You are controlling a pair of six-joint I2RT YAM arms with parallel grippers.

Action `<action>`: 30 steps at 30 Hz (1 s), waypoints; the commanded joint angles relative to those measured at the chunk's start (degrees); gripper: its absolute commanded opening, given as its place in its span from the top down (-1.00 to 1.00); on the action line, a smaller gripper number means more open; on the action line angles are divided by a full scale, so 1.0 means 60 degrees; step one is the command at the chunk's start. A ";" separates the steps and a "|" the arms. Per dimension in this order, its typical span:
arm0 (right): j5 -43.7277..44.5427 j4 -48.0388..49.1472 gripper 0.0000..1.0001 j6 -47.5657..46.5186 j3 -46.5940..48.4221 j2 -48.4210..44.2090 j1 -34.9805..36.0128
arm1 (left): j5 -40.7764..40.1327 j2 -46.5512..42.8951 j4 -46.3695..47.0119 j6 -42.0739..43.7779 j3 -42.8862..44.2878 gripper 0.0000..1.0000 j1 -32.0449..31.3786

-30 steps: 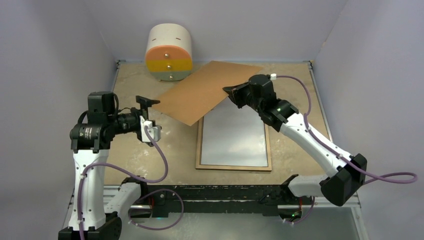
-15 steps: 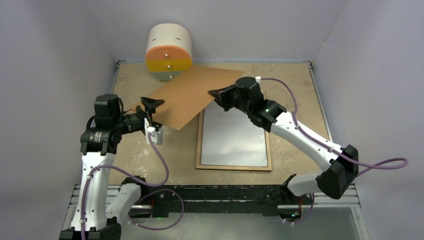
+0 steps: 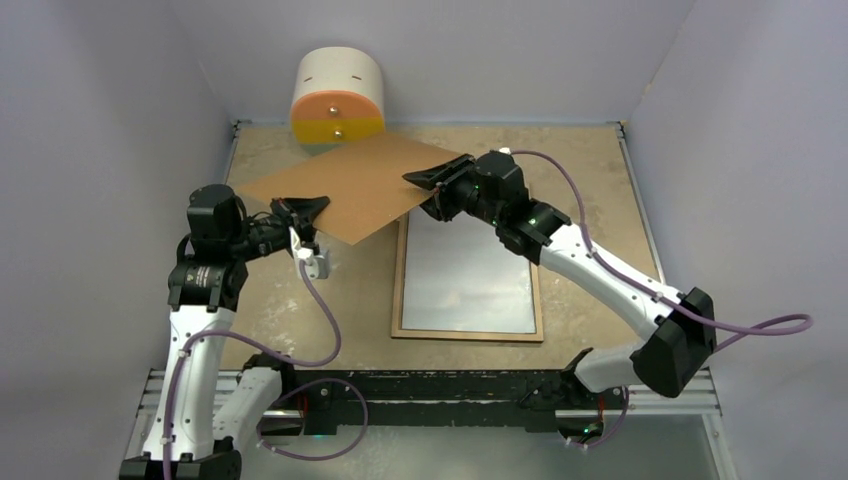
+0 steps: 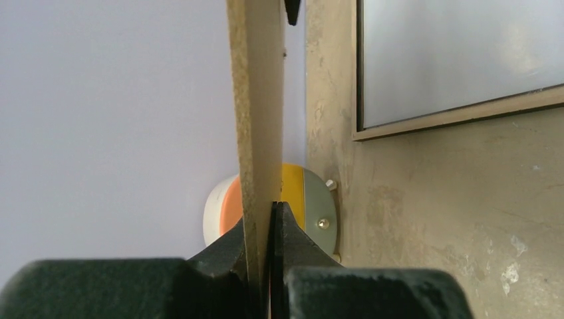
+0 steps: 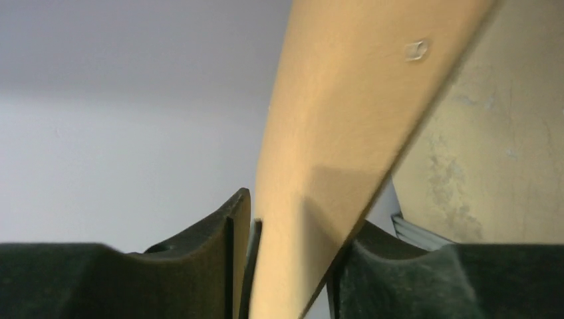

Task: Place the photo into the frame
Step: Turn over the photo frame item at the center of the board.

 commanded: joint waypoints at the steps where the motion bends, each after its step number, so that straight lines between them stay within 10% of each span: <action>1: -0.2124 0.1161 -0.12 -0.1420 -0.0637 -0.0668 -0.0637 | 0.0642 -0.0076 0.1211 -0.0317 0.0243 1.00 -0.0076; 9: -0.5991 -0.0400 -0.96 -0.7622 -0.0518 -0.2536 -0.3029 | 0.1134 0.0189 0.0354 -0.0679 0.1122 1.00 -0.0078; 19: -0.7569 -0.1873 -0.88 -1.6645 0.1063 -0.3480 -0.3045 | 0.2328 0.1364 -0.2703 -0.1003 0.3344 1.00 -0.0073; 30: -0.8936 -0.3301 -0.66 -1.9742 0.2775 -0.1818 -0.2148 | 0.2538 0.1860 -0.4568 -0.0481 0.3965 1.00 -0.0073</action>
